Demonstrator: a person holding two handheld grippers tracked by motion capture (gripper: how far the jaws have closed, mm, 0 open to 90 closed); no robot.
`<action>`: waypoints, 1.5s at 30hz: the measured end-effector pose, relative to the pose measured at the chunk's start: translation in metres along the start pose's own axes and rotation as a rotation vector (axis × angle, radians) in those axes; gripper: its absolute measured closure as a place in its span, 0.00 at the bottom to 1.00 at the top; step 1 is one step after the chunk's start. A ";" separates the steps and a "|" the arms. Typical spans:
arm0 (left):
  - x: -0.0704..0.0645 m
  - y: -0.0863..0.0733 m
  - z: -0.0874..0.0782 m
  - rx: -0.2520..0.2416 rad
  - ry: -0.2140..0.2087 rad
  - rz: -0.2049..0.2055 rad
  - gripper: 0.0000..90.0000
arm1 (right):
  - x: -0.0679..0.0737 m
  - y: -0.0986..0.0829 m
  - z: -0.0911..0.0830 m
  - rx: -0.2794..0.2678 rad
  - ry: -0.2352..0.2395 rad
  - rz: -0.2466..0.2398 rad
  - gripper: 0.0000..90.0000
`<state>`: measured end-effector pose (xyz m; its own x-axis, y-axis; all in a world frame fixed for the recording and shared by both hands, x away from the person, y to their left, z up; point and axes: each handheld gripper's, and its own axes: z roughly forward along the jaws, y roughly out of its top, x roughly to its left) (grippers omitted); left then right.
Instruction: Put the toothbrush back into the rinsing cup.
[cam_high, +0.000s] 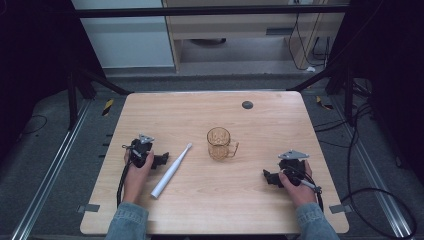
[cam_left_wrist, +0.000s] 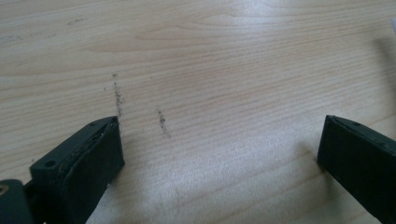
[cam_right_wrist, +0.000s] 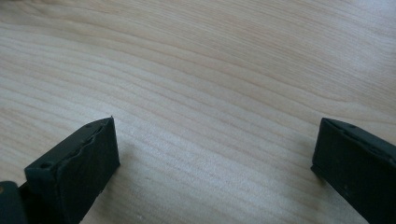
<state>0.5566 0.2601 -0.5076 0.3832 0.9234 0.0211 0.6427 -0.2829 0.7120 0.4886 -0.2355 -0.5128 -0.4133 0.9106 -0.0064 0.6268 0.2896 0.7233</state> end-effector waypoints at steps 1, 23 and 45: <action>0.000 0.000 0.000 0.000 0.000 0.000 0.00 | 0.001 -0.001 -0.001 -0.001 0.000 0.001 0.01; -0.011 0.006 -0.033 -0.006 0.007 0.077 0.03 | 0.000 -0.002 -0.002 0.001 0.018 -0.016 0.00; -0.029 0.000 -0.084 0.014 0.008 0.089 0.04 | -0.001 -0.002 -0.002 0.001 0.025 -0.020 0.00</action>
<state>0.4895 0.2550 -0.4492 0.4338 0.8965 0.0901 0.6157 -0.3680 0.6968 0.4859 -0.2375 -0.5128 -0.4423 0.8969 -0.0033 0.6187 0.3078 0.7228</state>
